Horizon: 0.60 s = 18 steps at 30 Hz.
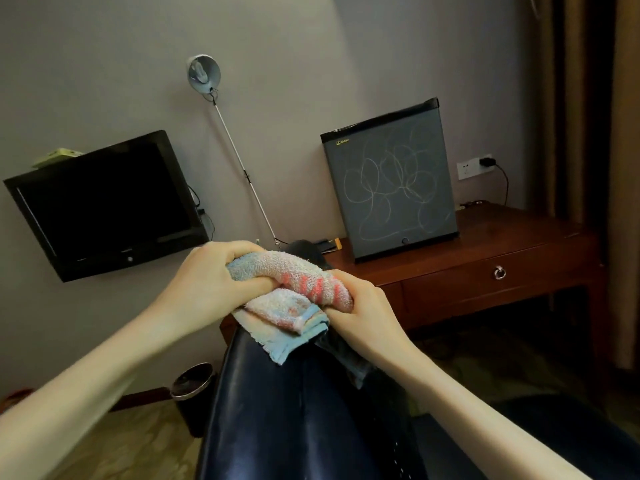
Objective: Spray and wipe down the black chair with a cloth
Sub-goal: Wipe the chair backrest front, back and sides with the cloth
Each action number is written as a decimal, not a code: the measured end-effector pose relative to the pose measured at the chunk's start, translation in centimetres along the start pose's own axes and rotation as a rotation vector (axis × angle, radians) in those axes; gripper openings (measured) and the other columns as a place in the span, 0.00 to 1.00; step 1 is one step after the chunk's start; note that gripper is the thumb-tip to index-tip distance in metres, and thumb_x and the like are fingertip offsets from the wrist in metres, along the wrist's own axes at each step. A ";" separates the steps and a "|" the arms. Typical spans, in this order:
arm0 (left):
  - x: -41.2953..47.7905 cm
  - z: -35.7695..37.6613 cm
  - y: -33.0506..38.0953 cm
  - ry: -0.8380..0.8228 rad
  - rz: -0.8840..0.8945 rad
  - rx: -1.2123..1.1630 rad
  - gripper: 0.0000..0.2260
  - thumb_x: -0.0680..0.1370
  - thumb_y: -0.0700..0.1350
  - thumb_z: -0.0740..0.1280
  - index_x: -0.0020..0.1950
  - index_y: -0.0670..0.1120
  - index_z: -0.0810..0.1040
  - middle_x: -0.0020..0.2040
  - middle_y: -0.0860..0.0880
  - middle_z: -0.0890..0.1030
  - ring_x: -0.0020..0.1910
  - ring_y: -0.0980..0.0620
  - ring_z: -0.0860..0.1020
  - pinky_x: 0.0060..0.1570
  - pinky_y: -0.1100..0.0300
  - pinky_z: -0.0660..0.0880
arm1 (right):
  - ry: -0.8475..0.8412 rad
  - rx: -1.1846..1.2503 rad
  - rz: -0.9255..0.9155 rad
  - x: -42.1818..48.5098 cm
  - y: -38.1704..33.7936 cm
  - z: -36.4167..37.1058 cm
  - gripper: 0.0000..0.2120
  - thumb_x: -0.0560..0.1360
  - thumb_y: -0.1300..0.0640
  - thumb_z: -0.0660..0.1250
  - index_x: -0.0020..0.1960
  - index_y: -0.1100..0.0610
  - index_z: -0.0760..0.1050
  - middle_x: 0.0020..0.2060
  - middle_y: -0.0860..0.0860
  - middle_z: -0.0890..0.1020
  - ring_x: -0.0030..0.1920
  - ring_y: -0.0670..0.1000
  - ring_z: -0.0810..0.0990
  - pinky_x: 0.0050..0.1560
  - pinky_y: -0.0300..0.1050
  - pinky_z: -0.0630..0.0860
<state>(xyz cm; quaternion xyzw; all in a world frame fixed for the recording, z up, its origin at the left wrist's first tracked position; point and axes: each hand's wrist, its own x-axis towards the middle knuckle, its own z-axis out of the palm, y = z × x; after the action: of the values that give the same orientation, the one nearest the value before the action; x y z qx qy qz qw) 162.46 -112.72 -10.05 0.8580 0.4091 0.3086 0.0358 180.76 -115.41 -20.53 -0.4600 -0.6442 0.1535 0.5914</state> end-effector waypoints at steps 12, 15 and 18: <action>8.6 3.9 -4.6 -0.011 0.126 -0.020 0.10 0.70 0.42 0.74 0.45 0.57 0.82 0.39 0.62 0.83 0.40 0.63 0.80 0.44 0.61 0.76 | 0.186 -0.029 -0.067 6.2 6.1 1.3 0.15 0.72 0.66 0.68 0.55 0.51 0.80 0.40 0.36 0.79 0.44 0.32 0.78 0.43 0.23 0.68; 9.5 4.4 -4.6 -0.036 0.150 -0.039 0.07 0.70 0.46 0.74 0.44 0.58 0.82 0.39 0.62 0.83 0.40 0.63 0.80 0.44 0.61 0.75 | 0.211 -0.056 -0.049 6.8 6.8 1.2 0.16 0.72 0.65 0.68 0.55 0.50 0.79 0.41 0.40 0.82 0.44 0.37 0.79 0.43 0.26 0.70; 9.9 4.4 -4.6 -0.058 0.158 -0.012 0.11 0.64 0.56 0.69 0.44 0.59 0.82 0.39 0.62 0.83 0.40 0.64 0.80 0.44 0.62 0.75 | 0.219 -0.065 -0.035 7.1 7.1 1.2 0.15 0.72 0.65 0.67 0.55 0.50 0.79 0.42 0.43 0.83 0.44 0.41 0.80 0.45 0.32 0.73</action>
<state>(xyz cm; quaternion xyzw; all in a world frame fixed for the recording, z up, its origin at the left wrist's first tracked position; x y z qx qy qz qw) 166.50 -101.62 -10.09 0.8959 0.3370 0.2880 0.0281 183.51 -105.75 -21.69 -0.4815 -0.5883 0.0710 0.6458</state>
